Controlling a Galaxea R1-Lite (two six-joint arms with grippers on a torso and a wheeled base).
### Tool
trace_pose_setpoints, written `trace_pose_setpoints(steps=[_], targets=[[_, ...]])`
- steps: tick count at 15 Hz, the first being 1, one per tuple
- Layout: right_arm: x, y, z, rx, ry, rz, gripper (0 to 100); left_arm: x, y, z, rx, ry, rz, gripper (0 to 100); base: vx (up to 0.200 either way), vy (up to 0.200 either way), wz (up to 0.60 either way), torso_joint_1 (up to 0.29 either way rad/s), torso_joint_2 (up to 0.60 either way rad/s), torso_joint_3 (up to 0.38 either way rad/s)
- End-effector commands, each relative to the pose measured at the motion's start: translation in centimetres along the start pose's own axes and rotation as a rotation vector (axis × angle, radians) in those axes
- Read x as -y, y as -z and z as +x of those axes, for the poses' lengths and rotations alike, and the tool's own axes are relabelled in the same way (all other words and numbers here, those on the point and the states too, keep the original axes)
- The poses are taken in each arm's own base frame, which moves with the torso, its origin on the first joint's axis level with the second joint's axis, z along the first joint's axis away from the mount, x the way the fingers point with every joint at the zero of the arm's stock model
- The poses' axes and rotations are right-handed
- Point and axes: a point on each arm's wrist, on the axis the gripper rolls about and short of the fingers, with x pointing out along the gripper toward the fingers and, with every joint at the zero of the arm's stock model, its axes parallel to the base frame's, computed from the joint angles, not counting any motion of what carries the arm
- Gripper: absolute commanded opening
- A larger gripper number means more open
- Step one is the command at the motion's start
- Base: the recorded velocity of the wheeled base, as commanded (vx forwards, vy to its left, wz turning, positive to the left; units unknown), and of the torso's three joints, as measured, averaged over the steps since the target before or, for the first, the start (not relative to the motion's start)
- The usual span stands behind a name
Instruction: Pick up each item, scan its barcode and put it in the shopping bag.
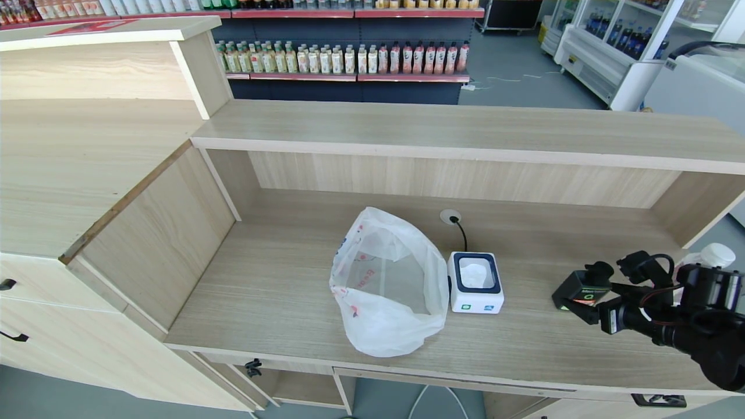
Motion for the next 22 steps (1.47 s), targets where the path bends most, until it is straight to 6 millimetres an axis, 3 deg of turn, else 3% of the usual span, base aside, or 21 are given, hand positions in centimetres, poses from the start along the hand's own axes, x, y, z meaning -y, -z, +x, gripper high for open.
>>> trace_pose_setpoints(steps=[1, 6, 10, 11, 16, 19, 22], targets=[[-0.2, 0.1, 1.4, 0.013, -0.039, -0.01, 100, 0.0, 0.0, 0.0, 0.0, 0.001, 0.0, 100, 0.0, 0.0, 0.0, 0.0, 0.0, 0.0], [-1.2, 0.1, 2.9, 0.017, -0.091, -0.025, 100, 0.0, 0.0, 0.0, 0.0, 0.001, 0.0, 100, 0.0, 0.0, 0.0, 0.0, 0.0, 0.0], [-1.5, -0.3, 3.0, 0.059, -0.131, -0.041, 100, 0.0, 0.0, 0.0, 0.0, 0.0, 0.0, 100, 0.0, 0.0, 0.0, 0.0, 0.0, 0.0], [-1.5, -0.4, 2.9, 0.073, -0.147, -0.049, 0, 0.0, 0.0, 0.0, 0.0, 0.0, 0.0, 100, 0.0, 0.0, 0.0, 0.0, 0.0, 0.0], [-1.6, -0.5, 2.3, 0.072, -0.14, -0.082, 0, 0.0, 0.0, 0.0, 0.0, 0.0, 0.001, 100, 0.0, 0.0, 0.0, 0.0, 0.0, 0.0], [-2.4, -0.4, 0.5, 0.052, -0.151, -0.091, 0, 0.0, 0.0, 0.0, 0.0, 0.0, 0.0, 100, 0.0, 0.0, 0.0, 0.0, 0.0, 0.0], [-1.8, -2.9, -1.5, 0.158, -0.176, -0.11, 0, 0.0, 0.0, 0.0, 0.0, 0.001, 0.0, 100, 0.0, 0.0, 0.0, 0.0, 0.0, 0.0]])
